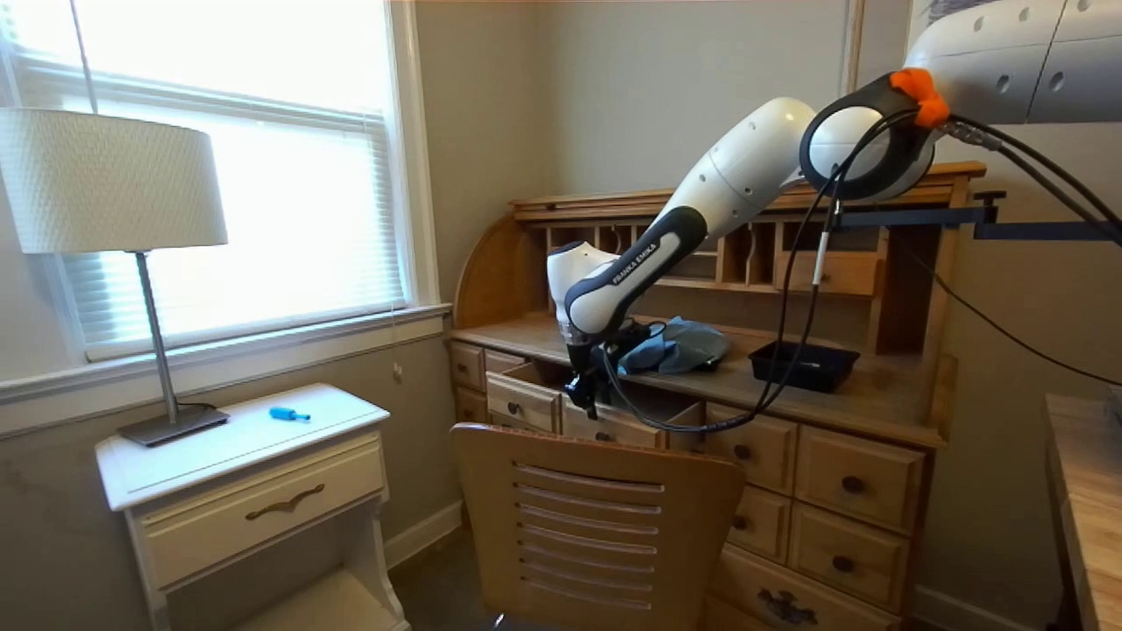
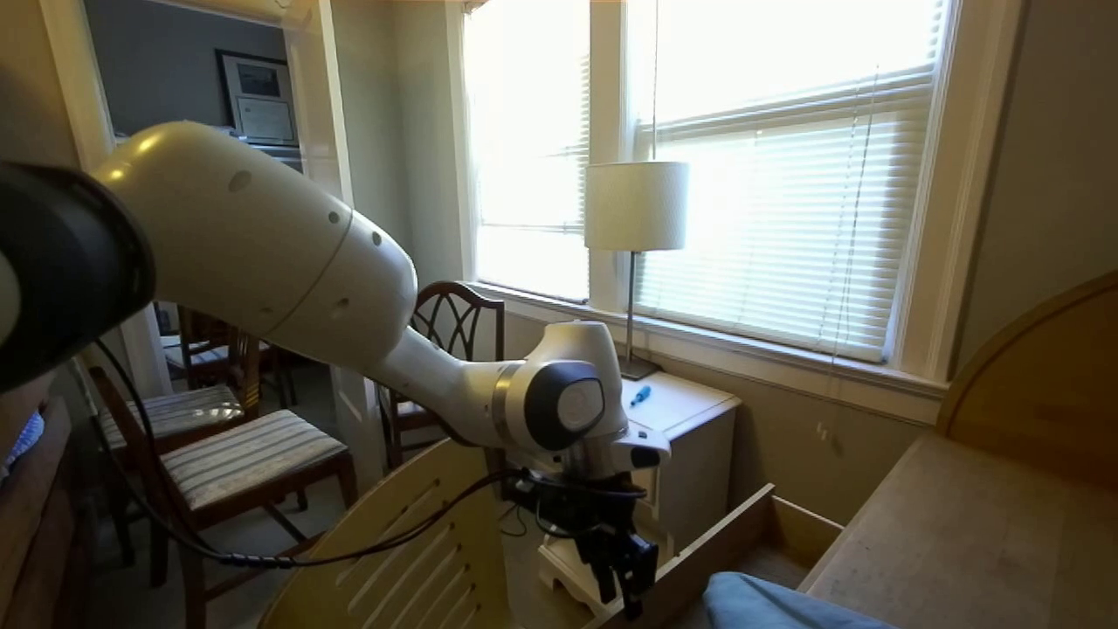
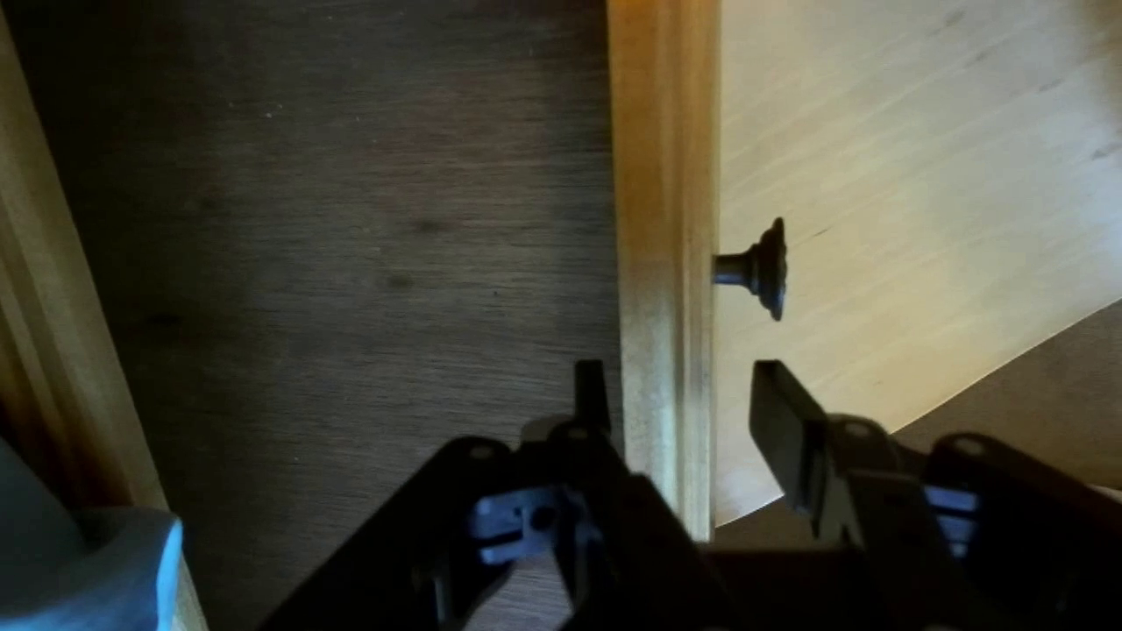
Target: Open the central topmost drawer.
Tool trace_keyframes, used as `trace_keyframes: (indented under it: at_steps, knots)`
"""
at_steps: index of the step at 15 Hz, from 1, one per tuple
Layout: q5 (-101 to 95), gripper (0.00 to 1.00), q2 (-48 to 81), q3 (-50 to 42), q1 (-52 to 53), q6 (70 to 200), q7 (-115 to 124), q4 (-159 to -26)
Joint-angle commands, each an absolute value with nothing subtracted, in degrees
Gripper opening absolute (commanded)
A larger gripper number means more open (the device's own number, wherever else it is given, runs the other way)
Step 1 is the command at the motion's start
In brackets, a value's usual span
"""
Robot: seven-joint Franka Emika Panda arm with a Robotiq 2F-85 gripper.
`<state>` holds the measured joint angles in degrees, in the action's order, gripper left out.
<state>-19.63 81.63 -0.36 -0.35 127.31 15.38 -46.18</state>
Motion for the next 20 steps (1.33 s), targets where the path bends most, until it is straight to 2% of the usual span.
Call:
trace_keyframes:
  at_steps: [1,2,4,6,9,10,12,20]
  knots:
    - [-19.6,0.55,81.6,-0.4,-0.3,127.3,15.4,-46.2]
    - [-19.6,0.84,81.7,-0.4,-0.3,127.3,15.4,-46.2]
    - [-19.2,0.88,81.6,0.2,-1.5,128.4,13.8,-46.6]
    - [-18.8,0.99,81.8,1.0,-2.7,129.0,12.2,-46.7]
    - [-18.2,1.00,82.2,2.1,-4.6,129.6,10.3,-46.7]
    - [-17.9,0.75,82.6,3.0,-5.3,130.1,9.1,-46.4]
    - [-17.6,0.72,83.2,4.6,-6.6,131.0,7.6,-46.0]
    - [-17.6,0.16,84.3,10.1,-8.1,131.8,3.2,-45.1]
